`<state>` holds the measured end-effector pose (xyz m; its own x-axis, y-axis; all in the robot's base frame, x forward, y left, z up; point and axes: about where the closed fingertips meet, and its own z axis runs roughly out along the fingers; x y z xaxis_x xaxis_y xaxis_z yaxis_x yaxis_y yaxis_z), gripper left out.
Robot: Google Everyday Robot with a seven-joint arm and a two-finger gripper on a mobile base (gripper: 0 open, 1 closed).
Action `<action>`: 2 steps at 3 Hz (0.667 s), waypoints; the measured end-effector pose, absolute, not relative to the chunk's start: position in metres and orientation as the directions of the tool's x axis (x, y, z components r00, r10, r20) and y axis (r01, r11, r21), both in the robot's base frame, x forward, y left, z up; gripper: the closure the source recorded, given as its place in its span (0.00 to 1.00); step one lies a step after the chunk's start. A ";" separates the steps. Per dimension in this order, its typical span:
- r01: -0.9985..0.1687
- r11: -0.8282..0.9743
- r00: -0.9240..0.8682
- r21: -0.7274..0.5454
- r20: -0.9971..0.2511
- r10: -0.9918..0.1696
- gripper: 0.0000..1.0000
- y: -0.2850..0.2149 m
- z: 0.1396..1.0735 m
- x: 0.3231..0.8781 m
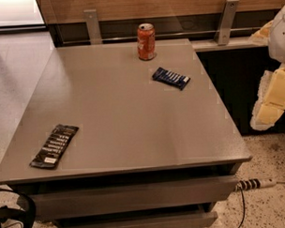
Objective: Move rxbar blueberry near rxbar chocolate
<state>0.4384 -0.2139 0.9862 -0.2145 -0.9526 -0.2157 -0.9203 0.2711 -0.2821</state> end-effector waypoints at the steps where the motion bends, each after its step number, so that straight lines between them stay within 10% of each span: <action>1: -0.920 0.271 -0.214 -0.282 -0.216 -0.953 0.00 -0.214 0.986 0.438; 2: -0.904 0.304 -0.219 -0.301 -0.283 -0.934 0.00 -0.220 0.988 0.465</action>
Offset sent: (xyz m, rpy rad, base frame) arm 0.0723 -0.0176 0.0017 0.1697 -0.0930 -0.0437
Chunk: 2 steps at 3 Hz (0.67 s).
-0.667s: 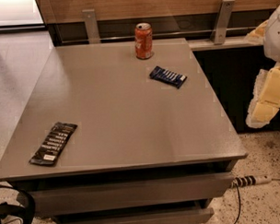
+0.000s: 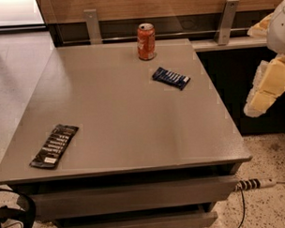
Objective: Move rxbar blueberry near rxbar chocolate
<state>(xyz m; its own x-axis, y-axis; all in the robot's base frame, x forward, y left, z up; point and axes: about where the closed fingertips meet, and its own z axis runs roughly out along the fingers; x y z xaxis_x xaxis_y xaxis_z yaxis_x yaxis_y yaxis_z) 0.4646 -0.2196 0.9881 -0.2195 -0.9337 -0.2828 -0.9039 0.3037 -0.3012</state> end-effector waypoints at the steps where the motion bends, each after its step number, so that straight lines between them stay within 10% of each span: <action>1: -0.874 0.363 -0.211 -0.322 -0.422 -0.882 0.00 -0.230 0.989 0.512; 2: -0.843 0.435 -0.177 -0.315 -0.603 -0.778 0.00 -0.227 0.980 0.566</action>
Offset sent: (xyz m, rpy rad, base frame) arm 0.1461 -0.0121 -0.0091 0.5038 -0.2365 -0.0485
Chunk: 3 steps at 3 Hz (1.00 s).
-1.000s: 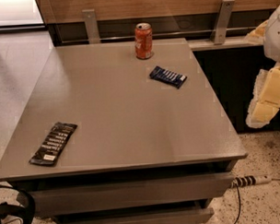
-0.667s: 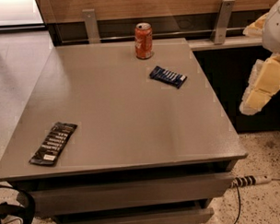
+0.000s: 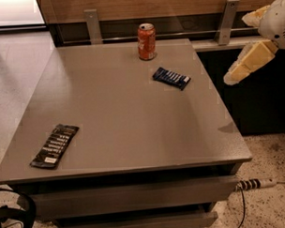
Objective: Move rxbar blueberry near rxbar chocolate
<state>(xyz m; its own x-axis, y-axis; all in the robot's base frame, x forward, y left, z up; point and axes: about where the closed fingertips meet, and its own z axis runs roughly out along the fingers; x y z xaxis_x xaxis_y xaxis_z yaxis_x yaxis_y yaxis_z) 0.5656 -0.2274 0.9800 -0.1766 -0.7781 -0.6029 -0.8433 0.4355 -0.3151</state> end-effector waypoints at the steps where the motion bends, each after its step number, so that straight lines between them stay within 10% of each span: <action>1: -0.827 0.490 -0.178 -0.275 -0.699 -0.693 0.00 -0.223 0.959 0.594; 3: -0.842 0.525 -0.226 -0.122 -0.805 -0.549 0.00 -0.210 0.899 0.642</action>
Offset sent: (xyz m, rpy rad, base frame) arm 0.0857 0.0105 -0.0884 0.3750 0.0332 -0.0466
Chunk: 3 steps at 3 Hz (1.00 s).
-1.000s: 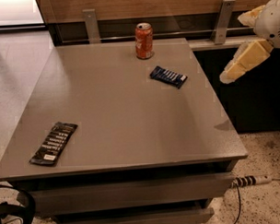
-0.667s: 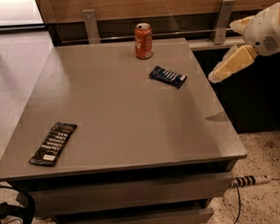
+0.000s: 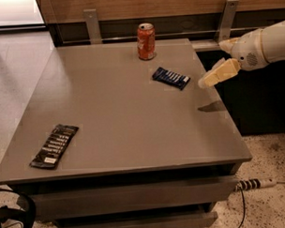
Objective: Move rxbar blueberry near rxbar chocolate
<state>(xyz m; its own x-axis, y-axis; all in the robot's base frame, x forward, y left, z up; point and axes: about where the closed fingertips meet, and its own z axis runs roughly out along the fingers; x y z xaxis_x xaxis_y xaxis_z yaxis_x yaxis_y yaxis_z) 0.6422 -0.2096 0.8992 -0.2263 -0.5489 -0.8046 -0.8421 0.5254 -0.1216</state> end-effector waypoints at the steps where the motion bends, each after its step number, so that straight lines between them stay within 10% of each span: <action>1: -0.842 0.525 -0.226 -0.122 -0.805 -0.549 0.00 -0.209 0.899 0.642; 3: -0.845 0.529 -0.231 -0.082 -0.835 -0.499 0.00 -0.184 0.876 0.665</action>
Offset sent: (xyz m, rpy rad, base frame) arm 0.0167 0.0207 -0.0243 0.0603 0.0135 -0.0165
